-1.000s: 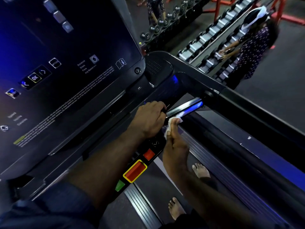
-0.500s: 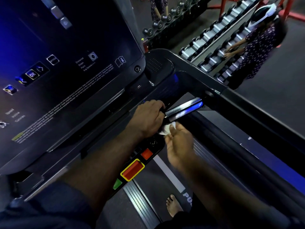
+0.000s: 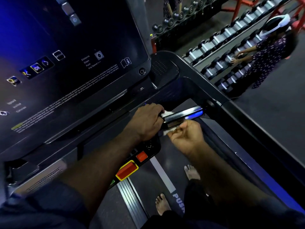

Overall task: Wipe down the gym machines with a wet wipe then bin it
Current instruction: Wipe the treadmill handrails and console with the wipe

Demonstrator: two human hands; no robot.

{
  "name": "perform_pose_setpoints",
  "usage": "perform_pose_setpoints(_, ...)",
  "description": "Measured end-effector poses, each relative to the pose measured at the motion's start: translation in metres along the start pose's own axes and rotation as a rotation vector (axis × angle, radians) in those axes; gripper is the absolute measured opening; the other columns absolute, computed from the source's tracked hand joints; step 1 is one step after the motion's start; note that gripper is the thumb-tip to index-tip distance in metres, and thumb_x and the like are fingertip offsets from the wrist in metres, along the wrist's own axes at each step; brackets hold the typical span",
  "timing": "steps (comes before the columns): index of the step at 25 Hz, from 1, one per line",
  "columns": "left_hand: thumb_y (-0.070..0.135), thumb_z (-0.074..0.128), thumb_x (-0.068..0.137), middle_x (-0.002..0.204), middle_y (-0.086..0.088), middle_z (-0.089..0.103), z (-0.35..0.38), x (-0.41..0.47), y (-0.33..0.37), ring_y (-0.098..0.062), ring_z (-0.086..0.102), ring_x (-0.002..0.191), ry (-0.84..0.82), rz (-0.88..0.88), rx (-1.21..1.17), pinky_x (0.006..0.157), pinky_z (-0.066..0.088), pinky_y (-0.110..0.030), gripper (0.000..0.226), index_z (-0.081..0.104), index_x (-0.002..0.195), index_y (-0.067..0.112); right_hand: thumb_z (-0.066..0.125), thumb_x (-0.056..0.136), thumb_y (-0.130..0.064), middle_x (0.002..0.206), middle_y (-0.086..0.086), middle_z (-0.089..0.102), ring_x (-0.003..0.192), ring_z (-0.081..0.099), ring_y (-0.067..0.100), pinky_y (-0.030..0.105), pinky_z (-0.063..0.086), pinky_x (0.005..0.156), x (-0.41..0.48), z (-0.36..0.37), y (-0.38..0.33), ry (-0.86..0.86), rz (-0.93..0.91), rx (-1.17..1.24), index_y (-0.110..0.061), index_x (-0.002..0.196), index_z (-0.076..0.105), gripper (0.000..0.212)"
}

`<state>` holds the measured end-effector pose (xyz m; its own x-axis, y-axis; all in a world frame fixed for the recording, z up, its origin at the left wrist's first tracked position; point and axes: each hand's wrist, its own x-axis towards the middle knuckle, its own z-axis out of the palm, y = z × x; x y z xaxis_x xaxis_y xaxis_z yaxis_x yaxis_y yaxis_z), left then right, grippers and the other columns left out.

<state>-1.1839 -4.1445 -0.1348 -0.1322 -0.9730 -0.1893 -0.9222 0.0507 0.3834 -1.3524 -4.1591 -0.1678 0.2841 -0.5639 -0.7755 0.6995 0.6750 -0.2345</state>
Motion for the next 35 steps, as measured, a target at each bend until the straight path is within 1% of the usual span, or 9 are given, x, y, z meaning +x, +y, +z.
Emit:
perform_pose_setpoints(4,0.038,0.041,0.088,0.118,0.000,0.062,-0.002,-0.001,0.001,-0.019,0.053,0.108,-0.031,-0.004,0.016,0.100,0.040,-0.040,0.046,0.059,0.126,0.020,0.043,0.069,0.006,0.069,0.007,0.066,0.067,0.062,0.020,0.031,0.056,0.068,0.013,-0.015,-0.056,0.119,-0.181,-0.225,-0.001,0.078,0.060,0.020)
perform_pose_setpoints(8,0.045,0.037,0.087,0.110,0.001,0.064,0.001,0.003,0.000,-0.020,0.056,0.101,-0.030,-0.012,0.057,0.098,0.043,-0.041,0.047,0.062,0.119,0.022,0.065,0.085,-0.001,0.070,0.000,0.060,0.065,0.053,0.014,0.023,0.047,0.053,0.010,-0.032,-0.031,0.273,-0.393,-0.379,-0.011,0.087,0.066,0.011)
perform_pose_setpoints(11,0.050,0.030,0.087,0.093,0.006,0.063,0.004,0.005,-0.004,-0.018,0.056,0.090,-0.030,-0.005,0.090,0.097,0.043,-0.040,0.045,0.064,0.104,0.025,0.065,0.089,0.005,0.102,0.001,0.078,0.085,0.073,0.011,0.024,0.061,0.079,-0.005,-0.037,-0.031,0.466,-0.709,-0.635,-0.015,0.119,0.076,0.037)
perform_pose_setpoints(15,0.042,0.043,0.099,0.081,0.004,0.060,0.006,0.004,-0.006,-0.021,0.054,0.086,-0.004,0.004,0.076,0.093,0.032,-0.032,0.029,0.063,0.101,0.022,0.058,0.096,0.003,0.134,-0.001,0.070,0.121,0.064,0.011,-0.004,0.031,0.100,-0.004,-0.047,-0.052,0.247,-1.098,-1.434,-0.021,0.138,0.066,0.050)
perform_pose_setpoints(19,0.039,0.040,0.100,0.083,0.001,0.061,0.004,0.003,-0.003,-0.025,0.056,0.088,0.022,0.018,0.025,0.090,0.039,-0.038,0.026,0.059,0.103,0.022,0.043,0.087,0.007,0.160,0.013,0.044,0.153,0.034,0.028,0.038,0.025,0.128,0.002,-0.049,-0.025,-0.091,-1.169,-1.873,-0.006,0.153,0.046,0.067)
perform_pose_setpoints(24,0.044,0.029,0.105,0.081,0.011,0.060,0.006,0.002,-0.006,-0.019,0.058,0.080,0.103,0.061,-0.124,0.081,0.046,-0.043,0.031,0.055,0.106,0.028,0.047,0.093,-0.015,0.161,0.018,0.041,0.154,0.031,0.029,0.037,0.015,0.130,-0.007,-0.036,-0.001,-0.523,-1.283,-2.122,0.002,0.154,0.041,0.063)
perform_pose_setpoints(27,0.050,0.027,0.107,0.082,0.013,0.057,0.006,0.003,-0.005,-0.017,0.056,0.080,0.094,0.046,-0.068,0.082,0.044,-0.041,0.037,0.056,0.108,0.027,0.047,0.105,-0.017,0.145,0.015,0.060,0.138,0.054,0.030,0.040,0.034,0.121,-0.001,-0.044,-0.062,-0.312,-1.414,-2.177,-0.002,0.142,0.058,0.041)
perform_pose_setpoints(30,0.062,0.024,0.103,0.086,0.011,0.060,0.008,0.006,-0.006,-0.016,0.055,0.084,0.035,0.018,0.024,0.087,0.042,-0.038,0.048,0.059,0.106,0.029,0.040,0.110,-0.018,0.135,0.013,0.065,0.128,0.060,0.031,0.041,0.046,0.108,0.008,-0.046,-0.096,0.028,-1.218,-2.145,-0.007,0.134,0.061,0.033)
perform_pose_setpoints(35,0.080,0.033,0.090,0.092,0.009,0.064,0.010,0.006,-0.006,-0.016,0.057,0.089,-0.015,0.005,0.144,0.097,0.040,-0.036,0.061,0.063,0.103,0.028,0.040,0.103,-0.025,0.140,0.007,0.064,0.136,0.052,0.023,0.028,0.027,0.122,0.014,-0.026,-0.040,-0.517,-1.111,-1.998,-0.014,0.139,0.063,0.044)
